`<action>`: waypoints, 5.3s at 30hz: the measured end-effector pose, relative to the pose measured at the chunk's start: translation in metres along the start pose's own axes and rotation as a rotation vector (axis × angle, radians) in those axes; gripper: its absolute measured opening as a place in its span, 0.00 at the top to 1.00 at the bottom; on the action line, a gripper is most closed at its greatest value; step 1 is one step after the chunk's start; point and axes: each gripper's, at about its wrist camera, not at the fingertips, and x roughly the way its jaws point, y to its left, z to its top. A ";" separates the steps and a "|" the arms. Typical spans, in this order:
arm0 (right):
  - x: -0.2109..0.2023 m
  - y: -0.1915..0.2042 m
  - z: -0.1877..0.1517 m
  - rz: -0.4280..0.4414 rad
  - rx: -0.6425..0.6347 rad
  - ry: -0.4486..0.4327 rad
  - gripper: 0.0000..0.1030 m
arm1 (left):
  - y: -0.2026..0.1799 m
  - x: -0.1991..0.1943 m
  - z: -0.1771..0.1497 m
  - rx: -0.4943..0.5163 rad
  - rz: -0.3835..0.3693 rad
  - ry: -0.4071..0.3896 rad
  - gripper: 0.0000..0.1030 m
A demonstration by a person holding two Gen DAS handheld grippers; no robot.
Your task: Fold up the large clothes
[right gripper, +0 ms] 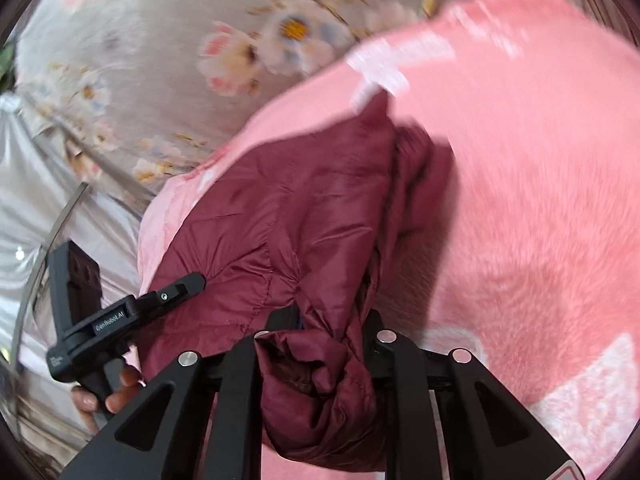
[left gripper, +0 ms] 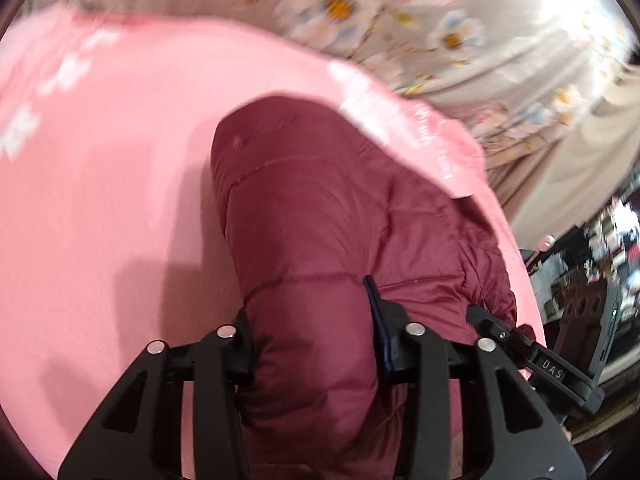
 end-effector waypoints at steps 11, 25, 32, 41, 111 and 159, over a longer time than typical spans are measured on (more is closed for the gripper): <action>-0.112 0.127 0.019 0.019 -0.317 -0.337 0.84 | -0.054 -0.149 0.026 0.279 -0.028 -0.354 0.63; -0.114 0.258 0.070 0.091 -0.630 -0.594 0.84 | -0.012 -0.238 0.083 0.415 0.019 -0.705 0.61; -0.010 0.260 0.097 0.103 -0.626 -0.512 0.83 | 0.061 -0.188 0.107 0.377 0.085 -0.683 0.61; 0.126 0.225 0.105 0.058 -0.584 -0.365 0.83 | 0.149 -0.081 0.125 0.309 0.110 -0.562 0.61; 0.239 0.140 0.039 -0.340 -0.390 -0.004 0.98 | 0.190 0.048 0.065 -0.037 0.740 -0.204 0.07; 0.118 0.144 -0.092 -0.429 -0.453 -0.047 0.17 | 0.101 -0.008 -0.089 0.045 0.730 -0.204 0.05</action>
